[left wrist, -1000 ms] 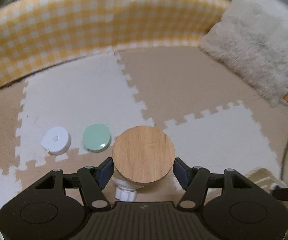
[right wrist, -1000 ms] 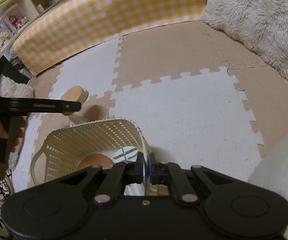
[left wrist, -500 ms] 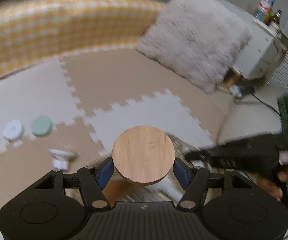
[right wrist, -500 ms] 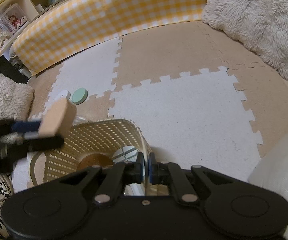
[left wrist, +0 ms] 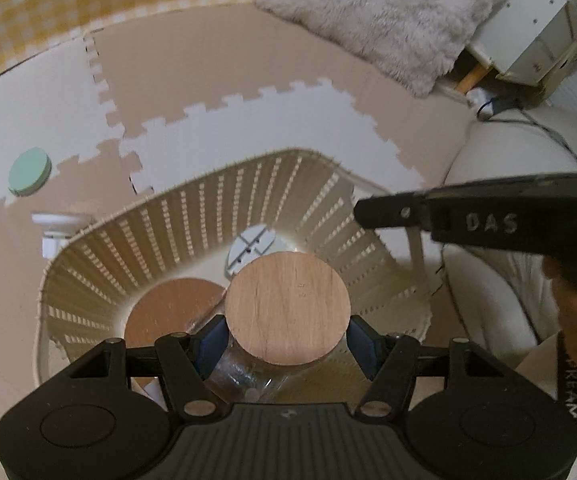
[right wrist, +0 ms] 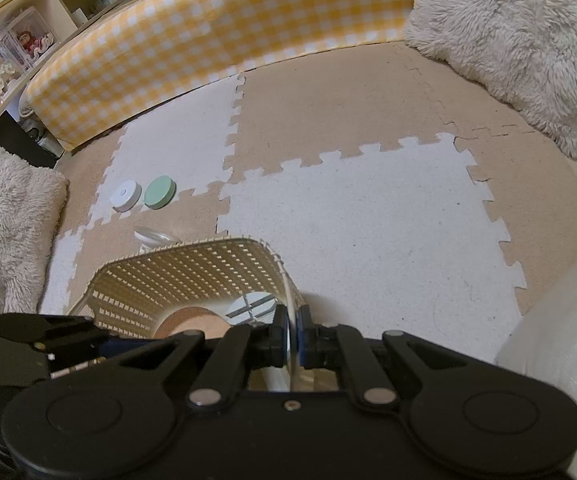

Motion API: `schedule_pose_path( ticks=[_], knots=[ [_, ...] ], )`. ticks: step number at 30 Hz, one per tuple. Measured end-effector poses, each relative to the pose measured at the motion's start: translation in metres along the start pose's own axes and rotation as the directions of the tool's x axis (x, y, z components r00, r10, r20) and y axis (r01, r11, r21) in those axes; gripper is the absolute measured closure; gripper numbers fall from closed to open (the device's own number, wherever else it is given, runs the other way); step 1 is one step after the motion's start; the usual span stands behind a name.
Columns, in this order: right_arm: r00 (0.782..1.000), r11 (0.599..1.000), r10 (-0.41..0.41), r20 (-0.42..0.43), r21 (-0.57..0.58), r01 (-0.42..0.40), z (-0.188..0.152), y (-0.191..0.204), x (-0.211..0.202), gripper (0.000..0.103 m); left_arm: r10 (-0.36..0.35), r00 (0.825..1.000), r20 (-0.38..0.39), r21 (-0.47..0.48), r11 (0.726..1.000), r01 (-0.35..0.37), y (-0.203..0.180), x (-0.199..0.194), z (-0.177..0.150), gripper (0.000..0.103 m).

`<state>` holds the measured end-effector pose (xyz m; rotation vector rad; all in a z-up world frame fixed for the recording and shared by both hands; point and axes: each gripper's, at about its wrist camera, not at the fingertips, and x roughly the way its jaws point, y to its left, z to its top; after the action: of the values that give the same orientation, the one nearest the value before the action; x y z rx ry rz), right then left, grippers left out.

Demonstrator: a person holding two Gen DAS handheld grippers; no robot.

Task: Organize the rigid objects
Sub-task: 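Carry the wooden lid with the left tool into the basket and release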

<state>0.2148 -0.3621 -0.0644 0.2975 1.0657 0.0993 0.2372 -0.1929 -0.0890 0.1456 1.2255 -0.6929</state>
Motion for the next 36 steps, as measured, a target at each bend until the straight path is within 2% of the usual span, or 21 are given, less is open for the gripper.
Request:
schedule_pose_path(
  ticks=[4, 11, 21, 24, 26, 36],
  knots=[
    [1.000, 1.000, 0.001, 0.000, 0.001, -0.001, 0.000, 0.000, 0.000, 0.098, 0.014, 0.999, -0.040, 0.027, 1.000, -0.013, -0.005, 0.008, -0.003, 0.038],
    [1.000, 1.000, -0.001, 0.000, -0.003, 0.001, 0.000, -0.001, -0.001, 0.098, 0.028, 0.999, -0.035, 0.025, 0.999, -0.027, -0.008, 0.011, 0.004, 0.038],
    [1.000, 1.000, 0.001, -0.001, 0.000, -0.001, -0.001, -0.001, -0.001, 0.098, -0.017, 0.999, -0.044, -0.005, 1.000, 0.016, -0.015, 0.021, 0.010, 0.037],
    [1.000, 1.000, 0.003, -0.001, 0.000, -0.003, 0.000, -0.001, -0.002, 0.098, -0.035, 0.998, -0.057, -0.022, 0.999, 0.033, -0.015, 0.020, 0.011, 0.026],
    [1.000, 1.000, 0.002, 0.001, -0.001, -0.002, -0.001, -0.001, -0.002, 0.098, -0.015, 0.998, -0.056, -0.025, 1.000, 0.014, -0.014, 0.018, 0.011, 0.013],
    [1.000, 1.000, 0.003, 0.000, 0.001, -0.003, -0.001, -0.001, -0.002, 0.098, -0.019, 0.999, -0.035, -0.067, 0.998, 0.017, -0.009, 0.003, 0.011, 0.005]
  ],
)
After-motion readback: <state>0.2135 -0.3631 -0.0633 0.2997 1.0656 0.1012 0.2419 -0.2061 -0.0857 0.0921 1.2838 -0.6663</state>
